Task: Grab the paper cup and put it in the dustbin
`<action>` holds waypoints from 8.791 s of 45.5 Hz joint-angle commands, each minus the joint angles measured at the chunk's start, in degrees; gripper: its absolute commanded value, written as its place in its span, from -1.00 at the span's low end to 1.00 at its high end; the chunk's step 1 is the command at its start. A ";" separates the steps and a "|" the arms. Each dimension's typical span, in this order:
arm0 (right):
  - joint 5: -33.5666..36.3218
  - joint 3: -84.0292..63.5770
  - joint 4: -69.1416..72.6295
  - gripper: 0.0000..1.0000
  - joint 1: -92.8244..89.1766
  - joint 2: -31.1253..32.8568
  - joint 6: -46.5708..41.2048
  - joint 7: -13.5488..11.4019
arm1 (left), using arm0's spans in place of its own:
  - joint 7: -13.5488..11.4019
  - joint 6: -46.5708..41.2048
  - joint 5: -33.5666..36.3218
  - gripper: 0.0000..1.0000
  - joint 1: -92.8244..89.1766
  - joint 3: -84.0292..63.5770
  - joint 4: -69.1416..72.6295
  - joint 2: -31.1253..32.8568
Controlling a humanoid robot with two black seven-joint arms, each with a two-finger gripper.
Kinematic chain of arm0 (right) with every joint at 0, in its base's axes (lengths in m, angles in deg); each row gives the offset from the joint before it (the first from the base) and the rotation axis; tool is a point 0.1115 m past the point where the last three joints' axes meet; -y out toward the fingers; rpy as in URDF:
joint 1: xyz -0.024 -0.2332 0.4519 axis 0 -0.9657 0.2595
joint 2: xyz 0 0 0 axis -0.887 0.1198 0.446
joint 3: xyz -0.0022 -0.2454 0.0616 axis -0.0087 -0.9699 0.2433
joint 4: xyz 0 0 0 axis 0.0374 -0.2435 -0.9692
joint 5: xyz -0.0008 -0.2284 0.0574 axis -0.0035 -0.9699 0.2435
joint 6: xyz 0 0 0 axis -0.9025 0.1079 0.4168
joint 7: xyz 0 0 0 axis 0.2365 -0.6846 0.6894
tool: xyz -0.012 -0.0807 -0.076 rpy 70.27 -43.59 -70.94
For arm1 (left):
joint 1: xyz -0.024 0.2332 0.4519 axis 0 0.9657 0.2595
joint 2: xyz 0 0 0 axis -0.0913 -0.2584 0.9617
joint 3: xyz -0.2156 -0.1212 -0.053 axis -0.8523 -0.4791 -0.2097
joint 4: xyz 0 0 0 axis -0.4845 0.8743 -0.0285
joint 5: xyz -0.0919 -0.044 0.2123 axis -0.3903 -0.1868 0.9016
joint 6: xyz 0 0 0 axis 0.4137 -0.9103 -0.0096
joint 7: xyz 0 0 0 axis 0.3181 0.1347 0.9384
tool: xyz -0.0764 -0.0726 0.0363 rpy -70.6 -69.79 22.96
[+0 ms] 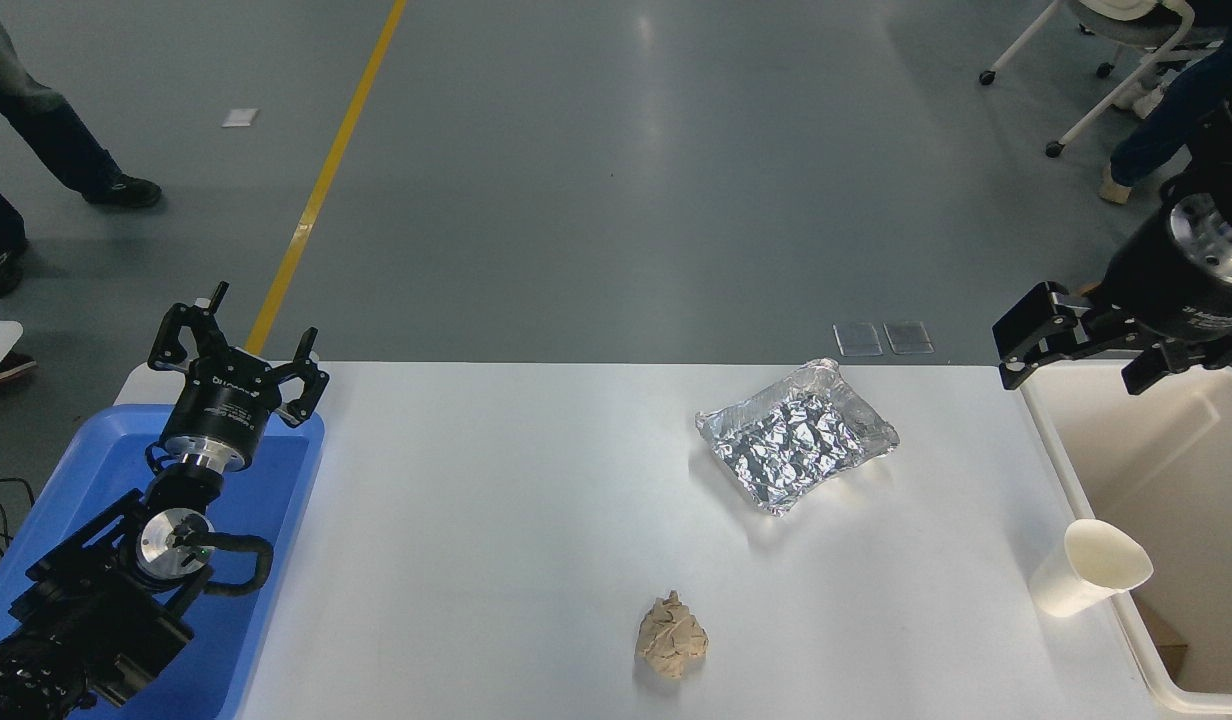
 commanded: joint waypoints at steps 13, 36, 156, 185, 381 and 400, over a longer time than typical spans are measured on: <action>-1.71 1.97 -13.48 1.00 -18.18 15.69 0.64 0.04 | 0.00 -0.03 0.00 0.98 0.00 0.01 0.03 0.00; 1.10 18.41 -29.83 1.00 -42.62 20.53 0.82 0.13 | 0.00 -0.03 0.00 0.98 0.00 0.01 0.03 0.00; -6.72 24.12 -33.00 -1.00 -55.55 14.20 21.83 6.81 | 0.00 0.06 -0.09 0.98 -0.09 -0.08 -0.06 0.00; -8.21 1.98 -14.46 -1.00 -14.16 18.60 20.95 10.58 | 0.00 0.06 -0.09 0.98 -0.09 -0.08 -0.06 0.00; 20.00 19.29 -17.80 1.00 -10.46 1.28 7.59 -16.40 | 0.00 0.06 0.00 0.98 0.00 -0.08 0.03 0.00; 18.25 15.33 2.41 1.00 3.95 0.76 4.07 -16.40 | 0.00 -0.03 0.00 0.98 0.00 0.01 0.03 0.00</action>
